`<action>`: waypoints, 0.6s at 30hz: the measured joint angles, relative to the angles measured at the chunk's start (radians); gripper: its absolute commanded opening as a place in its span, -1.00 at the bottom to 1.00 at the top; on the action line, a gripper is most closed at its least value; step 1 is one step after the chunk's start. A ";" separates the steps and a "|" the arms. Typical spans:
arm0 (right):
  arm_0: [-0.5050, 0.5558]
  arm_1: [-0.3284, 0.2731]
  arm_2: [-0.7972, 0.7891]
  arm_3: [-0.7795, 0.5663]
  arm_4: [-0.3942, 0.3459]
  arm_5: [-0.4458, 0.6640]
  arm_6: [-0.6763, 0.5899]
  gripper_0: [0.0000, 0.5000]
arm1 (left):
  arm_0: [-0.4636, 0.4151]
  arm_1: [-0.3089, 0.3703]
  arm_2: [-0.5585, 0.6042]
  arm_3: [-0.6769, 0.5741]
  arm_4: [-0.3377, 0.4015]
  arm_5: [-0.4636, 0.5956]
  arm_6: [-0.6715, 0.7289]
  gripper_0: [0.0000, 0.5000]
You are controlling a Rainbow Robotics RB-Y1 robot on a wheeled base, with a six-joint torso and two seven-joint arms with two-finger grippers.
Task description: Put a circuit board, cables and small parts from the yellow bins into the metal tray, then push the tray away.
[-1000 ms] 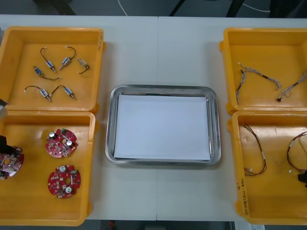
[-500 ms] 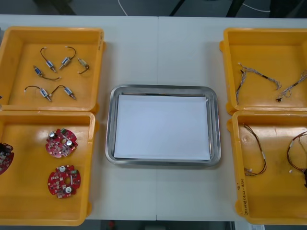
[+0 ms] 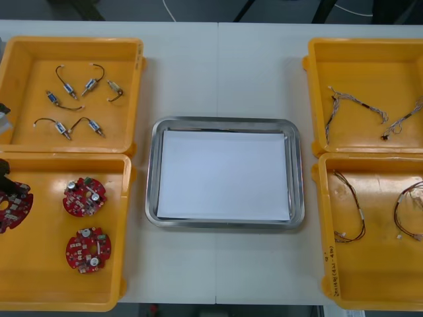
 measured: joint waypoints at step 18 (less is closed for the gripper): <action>-0.010 -0.027 -0.251 -0.329 -0.074 0.367 -0.035 -1.00 | -0.330 -0.014 -0.276 -0.197 -0.005 0.113 0.424 -0.98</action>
